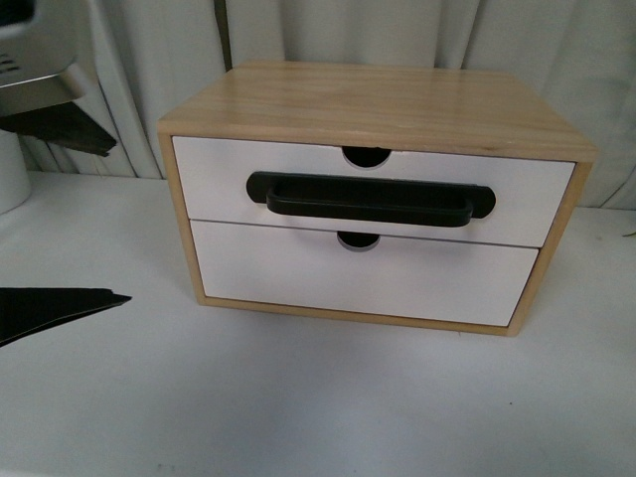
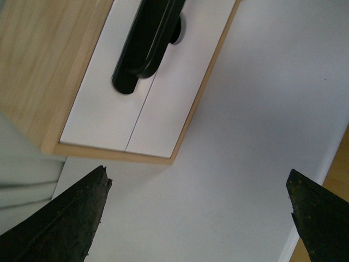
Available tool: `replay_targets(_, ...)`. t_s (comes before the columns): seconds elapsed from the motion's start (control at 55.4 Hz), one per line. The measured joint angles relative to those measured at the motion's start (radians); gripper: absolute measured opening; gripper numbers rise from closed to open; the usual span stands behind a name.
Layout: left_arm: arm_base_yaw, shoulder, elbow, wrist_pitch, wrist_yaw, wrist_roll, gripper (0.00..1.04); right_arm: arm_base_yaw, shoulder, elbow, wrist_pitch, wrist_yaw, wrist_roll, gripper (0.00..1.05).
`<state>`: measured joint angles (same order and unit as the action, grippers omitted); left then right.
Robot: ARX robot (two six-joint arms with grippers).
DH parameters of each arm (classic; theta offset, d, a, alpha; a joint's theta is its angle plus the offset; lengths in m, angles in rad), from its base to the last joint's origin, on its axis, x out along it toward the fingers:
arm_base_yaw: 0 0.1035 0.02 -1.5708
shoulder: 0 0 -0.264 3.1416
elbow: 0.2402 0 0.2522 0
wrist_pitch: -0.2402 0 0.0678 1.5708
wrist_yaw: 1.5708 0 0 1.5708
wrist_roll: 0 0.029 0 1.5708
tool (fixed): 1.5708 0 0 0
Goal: Pull drawer
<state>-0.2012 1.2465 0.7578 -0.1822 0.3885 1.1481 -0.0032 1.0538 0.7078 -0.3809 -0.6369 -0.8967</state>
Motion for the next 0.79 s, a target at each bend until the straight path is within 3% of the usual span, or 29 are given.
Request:
replay_targets(0.307, -0.097, 0.206, 0.195, -0.072, -0.020, 0.112, 0.99, 0.053, 0.168, 0.110, -0.027, -0.011, -0.147, 0.96)
replay_targets(0.794, -0.116, 0.381, 0.254, 0.112, 0.119, -0.158, 0.99, 0.061, 0.412, 0.112, 0.253, -0.153, -0.093, 0.96)
